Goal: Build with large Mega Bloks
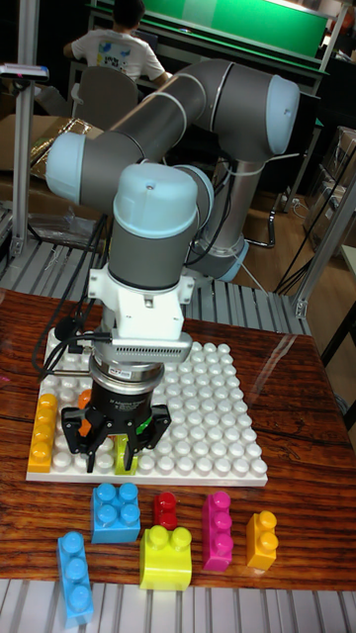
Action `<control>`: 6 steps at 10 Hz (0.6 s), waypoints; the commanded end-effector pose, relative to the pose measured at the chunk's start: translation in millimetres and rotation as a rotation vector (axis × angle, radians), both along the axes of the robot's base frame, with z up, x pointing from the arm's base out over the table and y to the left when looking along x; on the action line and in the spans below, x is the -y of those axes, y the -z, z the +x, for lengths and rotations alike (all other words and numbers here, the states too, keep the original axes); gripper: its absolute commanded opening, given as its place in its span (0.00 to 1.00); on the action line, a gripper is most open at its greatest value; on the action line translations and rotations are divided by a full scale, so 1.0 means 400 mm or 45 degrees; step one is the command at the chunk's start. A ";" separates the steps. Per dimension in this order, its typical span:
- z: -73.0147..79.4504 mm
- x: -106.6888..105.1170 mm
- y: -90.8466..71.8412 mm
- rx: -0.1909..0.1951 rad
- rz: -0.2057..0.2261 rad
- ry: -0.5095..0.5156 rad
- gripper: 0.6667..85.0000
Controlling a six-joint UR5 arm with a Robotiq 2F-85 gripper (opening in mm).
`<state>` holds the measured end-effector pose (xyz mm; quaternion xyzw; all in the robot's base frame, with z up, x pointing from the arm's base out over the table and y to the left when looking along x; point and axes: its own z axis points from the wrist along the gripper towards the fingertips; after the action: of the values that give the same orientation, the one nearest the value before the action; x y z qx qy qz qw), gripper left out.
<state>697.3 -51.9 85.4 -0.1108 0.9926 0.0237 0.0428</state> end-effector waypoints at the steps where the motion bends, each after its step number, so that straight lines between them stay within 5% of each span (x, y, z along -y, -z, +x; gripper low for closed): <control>1: -0.007 -0.020 -0.004 -0.016 0.047 0.016 0.64; 6: 0.038 -0.044 0.070 0.005 0.015 0.034 0.66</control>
<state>705.0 -41.5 68.9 -0.1041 0.9933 0.0295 0.0417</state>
